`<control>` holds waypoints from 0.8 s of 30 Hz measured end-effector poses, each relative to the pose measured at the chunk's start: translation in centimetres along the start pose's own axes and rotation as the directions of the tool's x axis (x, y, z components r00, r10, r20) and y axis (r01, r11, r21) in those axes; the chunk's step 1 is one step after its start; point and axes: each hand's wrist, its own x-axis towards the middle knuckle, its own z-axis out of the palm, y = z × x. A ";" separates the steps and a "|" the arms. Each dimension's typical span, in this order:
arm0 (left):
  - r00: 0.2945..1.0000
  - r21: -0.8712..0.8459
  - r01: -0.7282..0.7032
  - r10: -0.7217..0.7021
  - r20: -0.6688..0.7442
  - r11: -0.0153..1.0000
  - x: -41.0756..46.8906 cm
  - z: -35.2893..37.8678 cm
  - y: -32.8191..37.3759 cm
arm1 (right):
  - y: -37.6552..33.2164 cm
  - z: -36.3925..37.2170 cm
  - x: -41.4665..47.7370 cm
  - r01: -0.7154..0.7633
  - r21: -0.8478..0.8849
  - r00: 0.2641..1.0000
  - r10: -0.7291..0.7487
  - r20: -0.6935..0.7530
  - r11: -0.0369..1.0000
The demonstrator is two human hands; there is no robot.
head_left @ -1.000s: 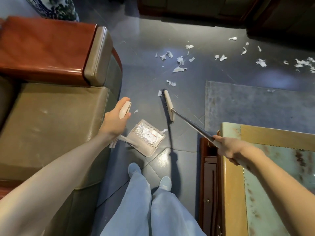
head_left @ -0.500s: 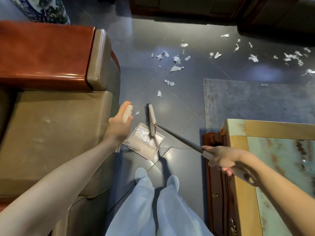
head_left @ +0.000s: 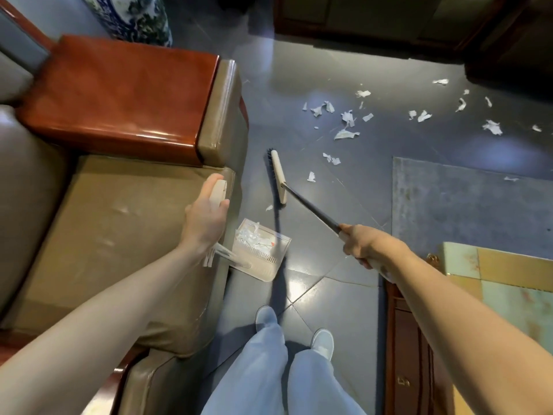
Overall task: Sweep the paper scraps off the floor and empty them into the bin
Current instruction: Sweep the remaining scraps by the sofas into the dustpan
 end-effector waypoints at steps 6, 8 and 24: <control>1.000 -0.032 -0.024 0.024 -0.001 0.999 2.3 0.4 2.0 | 0.3 0.1 -0.2 -0.043 0.077 0.977 0.026 0.211 0.996; 1.000 -0.030 -0.016 0.017 0.017 0.999 2.8 0.9 2.6 | 1.6 -0.9 -1.0 -0.074 0.095 0.956 0.044 0.290 0.993; 0.990 0.031 -0.131 0.129 0.055 0.991 14.0 8.1 12.2 | 9.4 -18.5 5.0 -0.075 0.101 0.985 0.090 -0.148 0.992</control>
